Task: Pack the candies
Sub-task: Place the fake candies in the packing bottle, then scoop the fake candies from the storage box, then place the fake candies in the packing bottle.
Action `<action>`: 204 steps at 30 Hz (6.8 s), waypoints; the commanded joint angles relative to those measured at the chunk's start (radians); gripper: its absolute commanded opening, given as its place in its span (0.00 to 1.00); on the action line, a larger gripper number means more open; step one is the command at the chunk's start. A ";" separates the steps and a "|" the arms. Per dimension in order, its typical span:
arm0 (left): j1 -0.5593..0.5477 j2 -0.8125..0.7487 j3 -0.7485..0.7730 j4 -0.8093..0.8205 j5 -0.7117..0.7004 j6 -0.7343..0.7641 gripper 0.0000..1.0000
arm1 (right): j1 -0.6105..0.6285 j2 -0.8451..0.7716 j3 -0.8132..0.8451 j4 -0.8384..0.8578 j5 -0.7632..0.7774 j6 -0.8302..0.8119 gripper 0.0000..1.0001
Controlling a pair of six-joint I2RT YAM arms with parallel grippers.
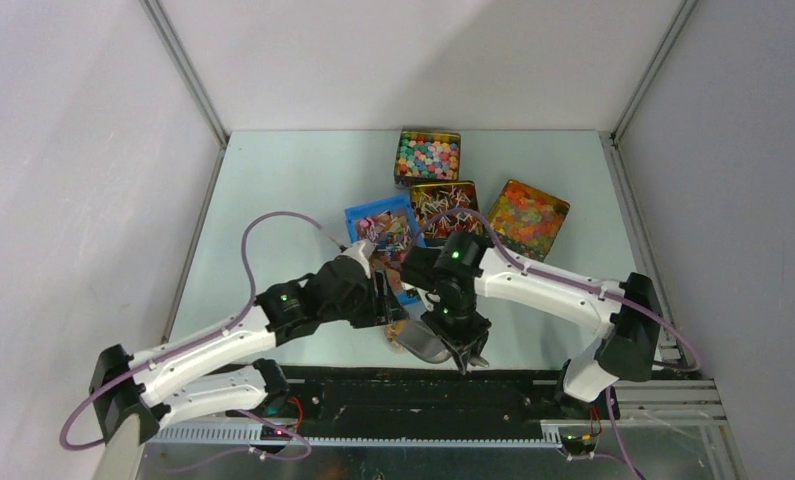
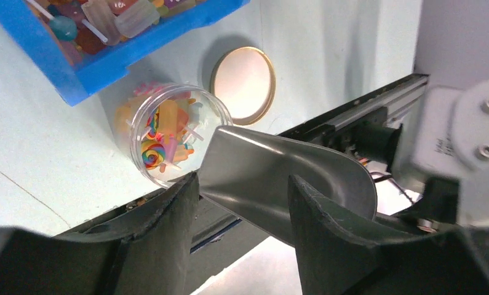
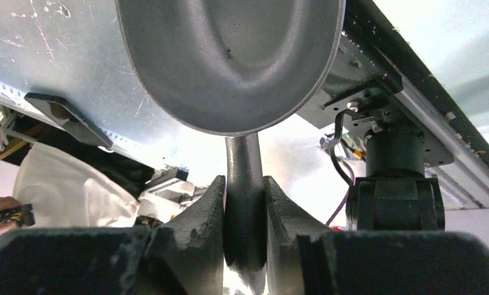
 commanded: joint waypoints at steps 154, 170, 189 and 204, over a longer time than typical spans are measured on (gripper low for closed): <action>0.490 -0.272 -0.069 0.043 0.152 0.241 0.91 | -0.049 -0.159 -0.053 0.152 0.121 0.123 0.00; 0.490 -0.302 -0.117 0.059 0.157 0.225 0.99 | 0.094 -0.164 -0.087 0.070 0.062 0.176 0.00; 0.490 -0.339 -0.152 0.048 0.169 0.213 1.00 | 0.088 -0.002 -0.058 0.028 0.046 0.097 0.00; 0.490 -0.377 -0.188 0.049 0.164 0.198 1.00 | 0.108 0.062 0.017 -0.062 0.124 0.091 0.00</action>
